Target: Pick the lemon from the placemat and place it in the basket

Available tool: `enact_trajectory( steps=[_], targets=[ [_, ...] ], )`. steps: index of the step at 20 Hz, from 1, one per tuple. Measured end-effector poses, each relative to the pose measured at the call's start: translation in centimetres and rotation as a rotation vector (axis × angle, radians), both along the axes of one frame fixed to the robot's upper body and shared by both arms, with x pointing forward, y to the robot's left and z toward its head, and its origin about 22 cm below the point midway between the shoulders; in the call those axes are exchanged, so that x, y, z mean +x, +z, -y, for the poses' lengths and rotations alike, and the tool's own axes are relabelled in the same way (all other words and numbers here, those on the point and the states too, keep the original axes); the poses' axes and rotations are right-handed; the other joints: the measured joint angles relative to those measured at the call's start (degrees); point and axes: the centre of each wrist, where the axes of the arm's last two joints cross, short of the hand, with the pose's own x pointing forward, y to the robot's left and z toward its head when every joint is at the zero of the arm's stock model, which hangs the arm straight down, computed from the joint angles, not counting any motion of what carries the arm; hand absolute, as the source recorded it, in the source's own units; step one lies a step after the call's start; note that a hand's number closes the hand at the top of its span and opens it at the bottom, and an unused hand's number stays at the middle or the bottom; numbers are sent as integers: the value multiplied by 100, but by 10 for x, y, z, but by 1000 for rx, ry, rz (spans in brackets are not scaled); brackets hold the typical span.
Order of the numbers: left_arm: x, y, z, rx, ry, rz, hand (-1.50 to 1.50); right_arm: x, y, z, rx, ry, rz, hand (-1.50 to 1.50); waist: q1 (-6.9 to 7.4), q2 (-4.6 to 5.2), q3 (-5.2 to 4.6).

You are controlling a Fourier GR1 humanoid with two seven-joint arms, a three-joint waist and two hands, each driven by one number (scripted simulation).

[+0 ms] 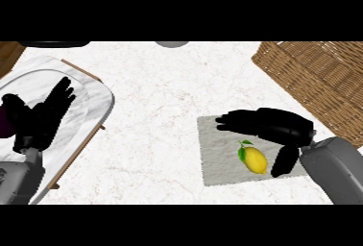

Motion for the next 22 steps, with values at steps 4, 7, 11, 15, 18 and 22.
enact_trajectory(
  steps=[4,7,11,15,18,22],
  targets=[
    [0,-1,-4,-3,0,-1,0,7,-14,-2,-57,12,8,-150,-10,-2,-2],
    [-5,-8,-1,1,1,-3,0,6,-22,-1,-69,12,17,-150,-23,-6,-2],
    [1,-5,-3,5,2,1,0,16,-18,9,-75,11,30,-150,-28,-6,-3],
    [1,-9,1,7,9,-2,0,16,-28,16,-67,18,16,-150,-28,-5,-2],
    [5,-5,1,2,8,-1,0,18,-28,20,-59,31,11,-150,-27,-4,-2],
    [-3,-8,6,0,4,-6,0,16,-35,15,-55,56,6,-150,-17,-10,-3]
  ],
)
